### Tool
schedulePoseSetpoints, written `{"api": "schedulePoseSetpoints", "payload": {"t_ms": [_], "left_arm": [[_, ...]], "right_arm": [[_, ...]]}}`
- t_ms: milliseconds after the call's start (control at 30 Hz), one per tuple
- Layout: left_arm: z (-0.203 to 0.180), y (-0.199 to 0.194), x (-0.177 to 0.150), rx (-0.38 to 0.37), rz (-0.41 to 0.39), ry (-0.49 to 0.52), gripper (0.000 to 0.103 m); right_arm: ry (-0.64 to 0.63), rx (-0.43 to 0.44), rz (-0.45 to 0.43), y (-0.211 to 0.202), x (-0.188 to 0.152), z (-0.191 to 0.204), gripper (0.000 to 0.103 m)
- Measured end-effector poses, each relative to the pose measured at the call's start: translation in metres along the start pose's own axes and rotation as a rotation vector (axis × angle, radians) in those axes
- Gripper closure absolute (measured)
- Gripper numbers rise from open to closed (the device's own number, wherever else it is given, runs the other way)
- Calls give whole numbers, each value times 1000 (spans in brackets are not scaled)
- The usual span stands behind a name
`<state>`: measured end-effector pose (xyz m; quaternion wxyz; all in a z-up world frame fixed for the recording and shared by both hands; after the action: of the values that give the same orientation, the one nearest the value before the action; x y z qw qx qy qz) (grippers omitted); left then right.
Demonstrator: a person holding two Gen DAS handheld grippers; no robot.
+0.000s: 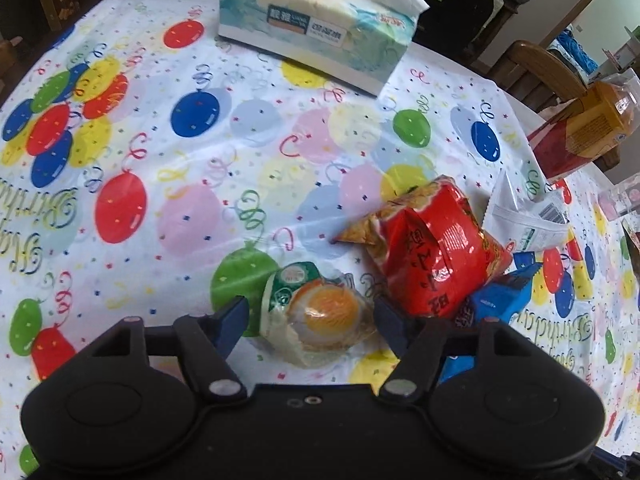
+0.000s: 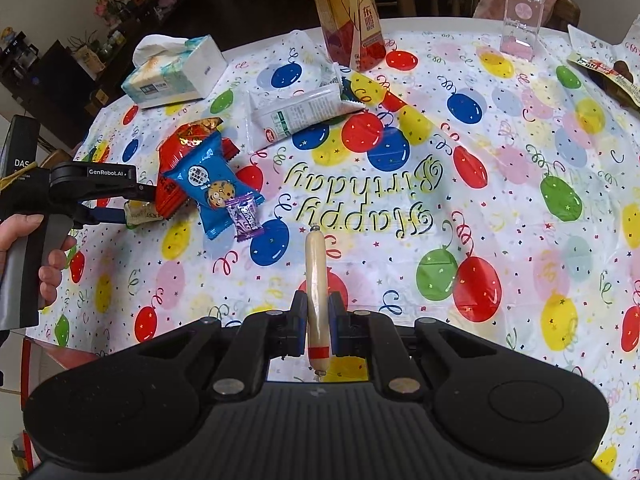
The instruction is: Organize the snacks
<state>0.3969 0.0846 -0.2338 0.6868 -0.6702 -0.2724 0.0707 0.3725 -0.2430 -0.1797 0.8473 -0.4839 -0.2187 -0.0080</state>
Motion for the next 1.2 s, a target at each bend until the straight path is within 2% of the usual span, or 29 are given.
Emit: {"api": "schedulePoseSetpoints", "payload": {"t_ms": [167,500,733,1133,1167,1200], "left_arm": [[-5,-3,-3,-20,-16,21,55],[7,-20,-11,-30,-27,11,59],[21,-54,-23,-69,-58,-4,59],[37,-131,-59,-148,-133,38,60],[38,-136,-63,-154,-135,44,61],[40,-142,-68,-160,-138,50,71]], "right_arm": [[1,-2,2,2,0,-1,92],[-10,5,-8,-4,-7,10,92],[-26,12,-32,-21,-16,30,92],[-71,24,-82,-60,-44,74,92],[-73,25,-84,-62,-47,77,92],[-75,26,-85,-64,-50,80,92]]}}
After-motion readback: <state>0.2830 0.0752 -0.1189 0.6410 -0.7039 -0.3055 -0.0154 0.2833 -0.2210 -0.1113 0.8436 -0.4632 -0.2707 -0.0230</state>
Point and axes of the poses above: each gripper's, at about its wrist camera, not at the fingertips, and y roughly the way its jaws point, z to its left, x to its top, the point moved 3 cm from there along y, roughly the way its jaws point, and after that the axes turned 11 degrees about x, right-handed, at the moved point
